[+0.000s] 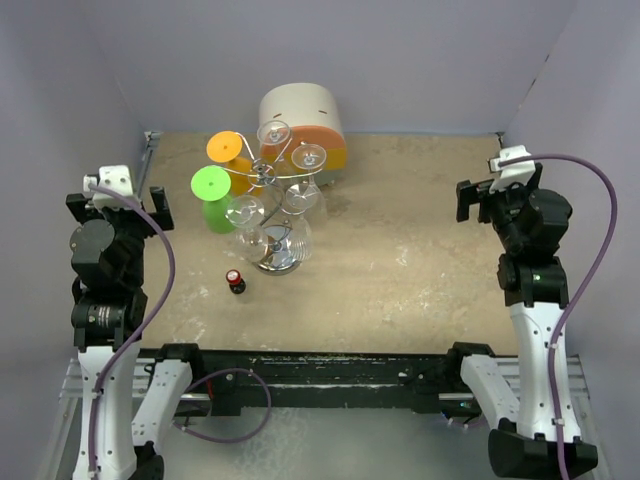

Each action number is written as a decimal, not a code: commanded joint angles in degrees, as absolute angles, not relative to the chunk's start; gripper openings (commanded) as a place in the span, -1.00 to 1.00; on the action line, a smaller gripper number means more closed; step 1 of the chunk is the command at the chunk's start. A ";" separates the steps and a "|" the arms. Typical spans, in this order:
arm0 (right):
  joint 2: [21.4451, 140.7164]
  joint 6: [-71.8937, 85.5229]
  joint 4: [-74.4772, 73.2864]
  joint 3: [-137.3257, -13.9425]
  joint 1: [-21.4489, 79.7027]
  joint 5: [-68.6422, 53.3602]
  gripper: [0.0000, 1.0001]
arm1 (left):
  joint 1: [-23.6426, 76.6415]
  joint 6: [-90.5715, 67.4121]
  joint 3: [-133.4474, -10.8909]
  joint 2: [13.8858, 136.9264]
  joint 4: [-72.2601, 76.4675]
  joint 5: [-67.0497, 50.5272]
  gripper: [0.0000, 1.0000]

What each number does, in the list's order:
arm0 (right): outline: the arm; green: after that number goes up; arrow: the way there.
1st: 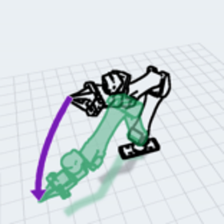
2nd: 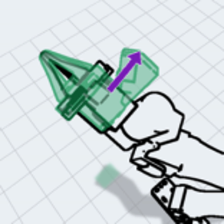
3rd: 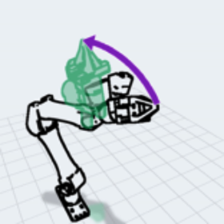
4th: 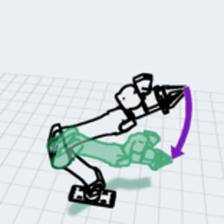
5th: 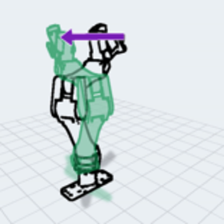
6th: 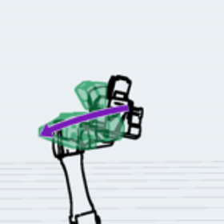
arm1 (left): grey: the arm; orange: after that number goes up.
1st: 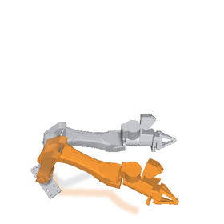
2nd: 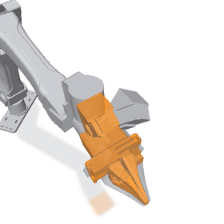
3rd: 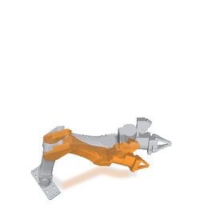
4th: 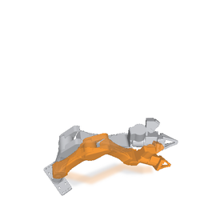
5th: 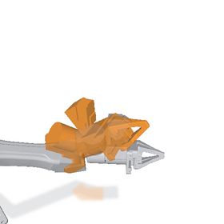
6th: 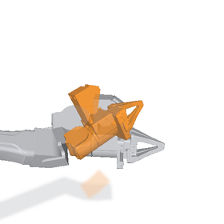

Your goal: Place the wine glass upside down on the wine glass rack

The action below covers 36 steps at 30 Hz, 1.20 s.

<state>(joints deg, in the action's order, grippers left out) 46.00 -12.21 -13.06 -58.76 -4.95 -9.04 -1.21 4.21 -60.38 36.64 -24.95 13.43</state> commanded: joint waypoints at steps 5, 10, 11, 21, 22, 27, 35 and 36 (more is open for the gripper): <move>43.05 -12.46 -11.01 -58.47 -5.36 -10.06 1.00 | -2.64 4.45 -60.01 34.02 -23.08 12.25 0.98; 42.23 -12.39 -11.07 -58.18 -5.45 -9.58 1.00 | -2.76 4.89 -59.47 33.90 -22.90 9.68 0.98; 42.18 -12.44 -11.06 -58.18 -5.53 -9.58 1.00 | -2.75 5.05 -59.19 33.86 -22.78 9.34 0.98; 42.40 -12.41 -12.30 -58.17 -5.71 -9.65 1.00 | -2.74 4.88 -59.27 33.83 -23.34 9.91 0.98; 42.40 -12.44 -12.30 -58.18 -5.71 -9.67 1.00 | -2.77 4.85 -59.32 33.88 -23.32 10.01 0.98; 42.48 -12.65 -12.40 -58.13 -5.71 -9.83 1.00 | -2.75 4.88 -59.33 34.01 -23.32 10.02 0.98; 42.59 -12.65 -12.59 -58.14 -5.71 -9.93 1.00 | -2.73 4.97 -59.29 34.19 -23.21 9.85 0.98; 42.62 -12.67 -12.61 -58.13 -5.71 -9.99 1.00 | -2.77 5.05 -59.32 34.16 -23.25 9.84 0.98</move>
<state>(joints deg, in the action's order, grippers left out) 42.74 -12.21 -13.87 -57.93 -5.39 -9.19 -2.24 4.29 -58.89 34.11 -24.97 10.39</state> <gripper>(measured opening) 0.998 0.991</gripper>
